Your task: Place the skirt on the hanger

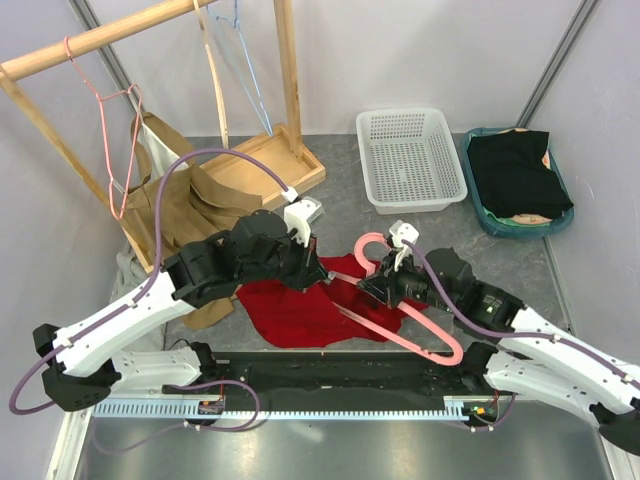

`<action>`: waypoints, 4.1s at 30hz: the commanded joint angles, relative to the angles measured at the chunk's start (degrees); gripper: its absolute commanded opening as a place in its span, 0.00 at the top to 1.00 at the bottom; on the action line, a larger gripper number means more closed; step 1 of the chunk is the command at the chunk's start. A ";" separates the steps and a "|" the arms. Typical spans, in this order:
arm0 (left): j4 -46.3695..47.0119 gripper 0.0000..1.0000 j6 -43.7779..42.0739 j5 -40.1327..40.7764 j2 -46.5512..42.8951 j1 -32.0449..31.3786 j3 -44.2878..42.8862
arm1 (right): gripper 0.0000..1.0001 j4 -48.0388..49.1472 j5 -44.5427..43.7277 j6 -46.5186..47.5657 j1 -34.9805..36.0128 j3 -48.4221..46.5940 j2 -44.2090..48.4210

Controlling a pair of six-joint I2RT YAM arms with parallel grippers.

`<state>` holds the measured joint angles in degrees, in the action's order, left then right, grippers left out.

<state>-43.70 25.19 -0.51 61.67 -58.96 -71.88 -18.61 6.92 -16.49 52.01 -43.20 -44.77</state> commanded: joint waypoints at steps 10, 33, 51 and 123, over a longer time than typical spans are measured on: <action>12.06 0.52 -2.15 -8.98 4.43 -0.28 1.48 | 1.00 36.97 -8.06 -8.56 0.29 19.38 10.23; 11.10 0.11 -25.01 -2.20 -3.67 -0.28 -10.12 | 1.00 20.11 5.64 0.67 0.37 4.28 20.34; -4.29 0.22 -37.14 -39.39 7.24 -0.28 -10.22 | 1.00 6.13 21.47 5.33 0.37 -5.93 16.91; 4.86 0.98 -10.42 5.71 -27.47 -0.10 15.62 | 1.00 52.73 -16.67 -19.72 -3.14 25.72 -22.30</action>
<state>-40.77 12.60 6.94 37.80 -59.22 -56.71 35.46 -10.26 -35.81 49.95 -13.69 -70.13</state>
